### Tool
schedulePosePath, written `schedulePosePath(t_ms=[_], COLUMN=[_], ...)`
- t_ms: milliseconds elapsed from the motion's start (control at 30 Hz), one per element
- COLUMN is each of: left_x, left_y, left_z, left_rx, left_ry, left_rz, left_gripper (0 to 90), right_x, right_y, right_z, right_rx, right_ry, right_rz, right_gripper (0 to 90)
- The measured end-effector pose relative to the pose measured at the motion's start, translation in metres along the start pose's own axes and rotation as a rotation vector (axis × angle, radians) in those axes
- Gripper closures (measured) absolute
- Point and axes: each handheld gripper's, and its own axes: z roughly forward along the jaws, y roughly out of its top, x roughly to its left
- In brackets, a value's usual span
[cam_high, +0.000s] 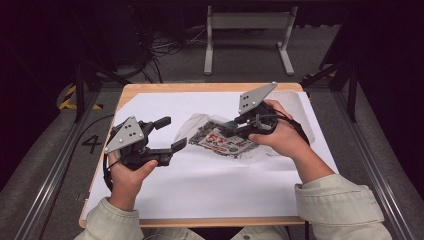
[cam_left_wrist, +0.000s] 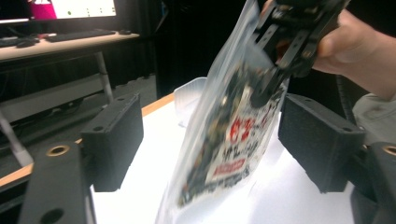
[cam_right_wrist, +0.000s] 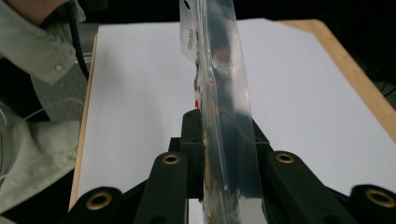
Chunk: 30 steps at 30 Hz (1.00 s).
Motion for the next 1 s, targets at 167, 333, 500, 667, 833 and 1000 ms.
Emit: schedulePosePath(t_ms=[167, 333, 500, 667, 833, 1000], left_x=[0.005, 0.010, 0.016, 0.020, 0.025, 0.027], left_y=[-0.002, -0.006, -0.011, -0.015, -0.021, -0.023], left_z=[-0.006, -0.008, -0.008, -0.008, -0.009, -0.010], left_rx=[-0.005, 0.005, 0.017, 0.030, 0.044, 0.050], left_ry=[0.023, 0.041, 0.058, 0.067, 0.079, 0.082], left_rz=[-0.015, -0.039, -0.057, -0.070, -0.083, -0.090], left_gripper=[20.2, 20.1, 19.4, 19.1, 19.1, 19.1], right_x=[-0.002, -0.003, -0.005, -0.007, -0.010, -0.012], right_y=[0.001, -0.001, -0.007, -0.013, -0.026, -0.035], right_z=[-0.015, -0.025, -0.036, -0.046, -0.059, -0.066], right_rx=[-0.090, -0.168, -0.243, -0.323, -0.428, -0.474], right_ry=[-0.053, -0.108, -0.178, -0.249, -0.325, -0.367], right_rz=[0.015, 0.031, 0.057, 0.069, 0.102, 0.137], right_gripper=[75.8, 75.9, 75.9, 75.9, 75.9, 76.0])
